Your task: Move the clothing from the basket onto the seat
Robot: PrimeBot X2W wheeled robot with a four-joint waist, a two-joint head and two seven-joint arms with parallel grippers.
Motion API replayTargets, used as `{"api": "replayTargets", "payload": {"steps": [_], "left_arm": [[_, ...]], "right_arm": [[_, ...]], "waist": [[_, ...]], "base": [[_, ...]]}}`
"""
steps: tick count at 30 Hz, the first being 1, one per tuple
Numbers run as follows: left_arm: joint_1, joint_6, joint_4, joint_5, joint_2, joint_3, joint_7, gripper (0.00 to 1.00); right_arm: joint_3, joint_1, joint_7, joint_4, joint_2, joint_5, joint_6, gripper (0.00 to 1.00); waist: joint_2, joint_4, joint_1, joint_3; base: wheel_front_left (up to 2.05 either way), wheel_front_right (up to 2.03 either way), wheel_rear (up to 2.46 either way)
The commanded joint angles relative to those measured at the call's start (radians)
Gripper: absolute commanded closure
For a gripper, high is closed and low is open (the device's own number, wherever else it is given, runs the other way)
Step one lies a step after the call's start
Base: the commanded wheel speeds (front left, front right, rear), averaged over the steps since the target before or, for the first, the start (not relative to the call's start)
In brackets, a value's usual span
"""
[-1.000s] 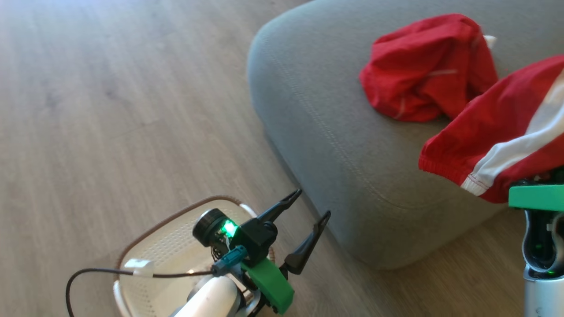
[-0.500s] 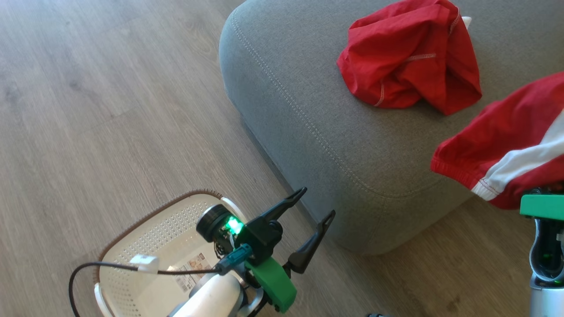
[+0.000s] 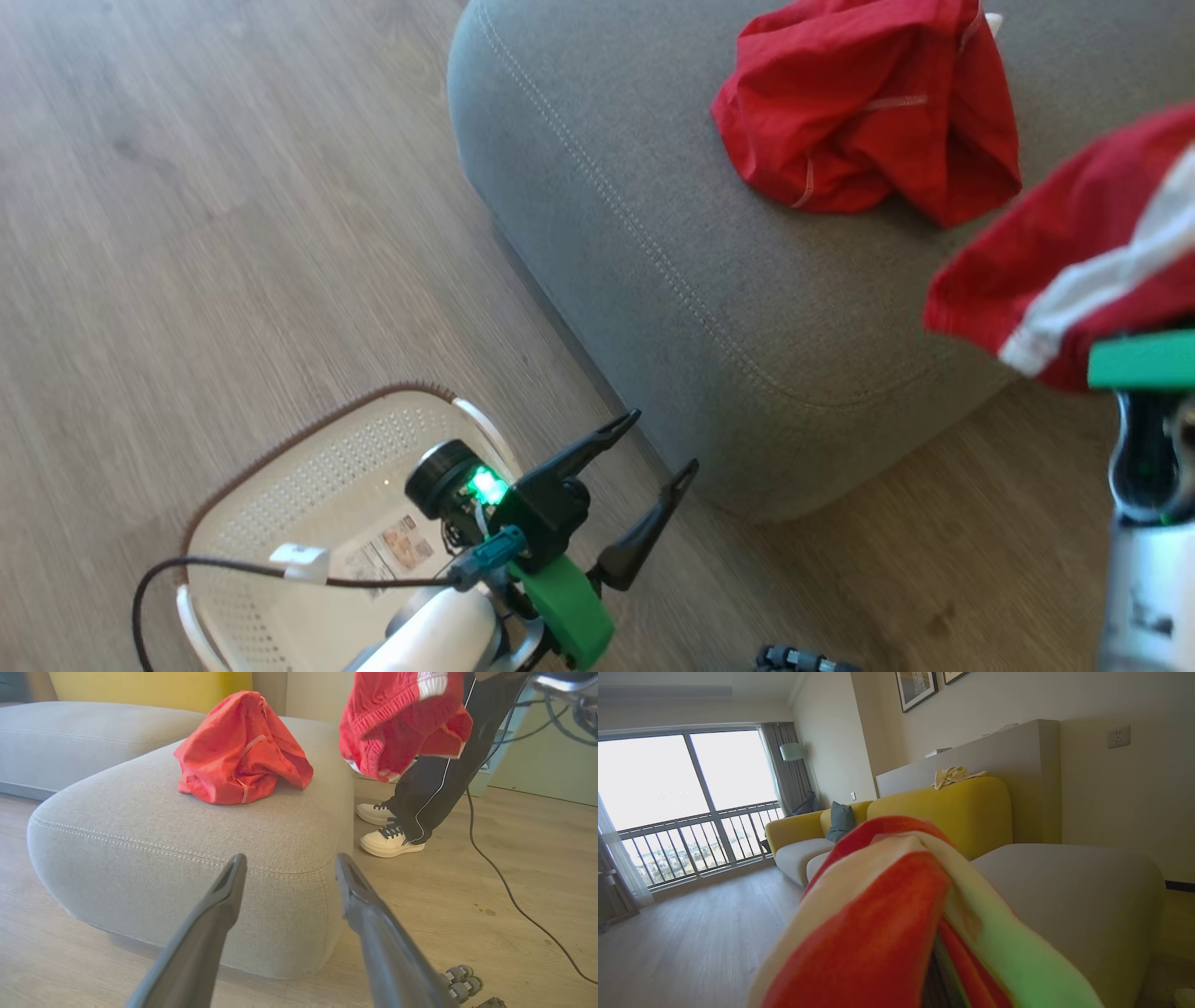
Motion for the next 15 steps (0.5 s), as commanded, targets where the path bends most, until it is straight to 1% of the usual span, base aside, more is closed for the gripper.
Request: {"api": "replayTargets", "payload": {"steps": [1,6,10,15], "left_arm": [[-0.039,-0.001,-0.034,0.004,0.012,0.023,-0.005,0.0],[-0.052,-0.001,-0.041,0.005,0.033,0.003,-0.005,0.0],[-0.066,-0.001,-0.045,0.0,0.049,-0.007,-0.005,0.0],[-0.076,-0.001,-0.051,-0.002,0.074,-0.01,-0.005,0.0]], "right_arm": [[0.032,-0.075,0.013,-0.026,-0.009,-0.001,0.007,1.0],[0.065,-0.231,0.035,0.044,-0.038,-0.003,0.007,1.0],[0.099,-0.395,0.048,0.148,-0.091,-0.008,0.007,1.0],[0.131,-0.577,0.07,0.263,-0.108,0.041,0.007,1.0]], "waist": [[0.0,-0.002,-0.0001,0.022],[0.0,0.009,-0.0001,0.072],[0.0,0.031,-0.0001,0.109],[0.0,0.046,-0.0001,0.142]], "base": [[0.0,0.0,0.0],[0.0,0.0,0.0],[0.0,0.0,0.0],[0.0,0.0,0.0]]}}
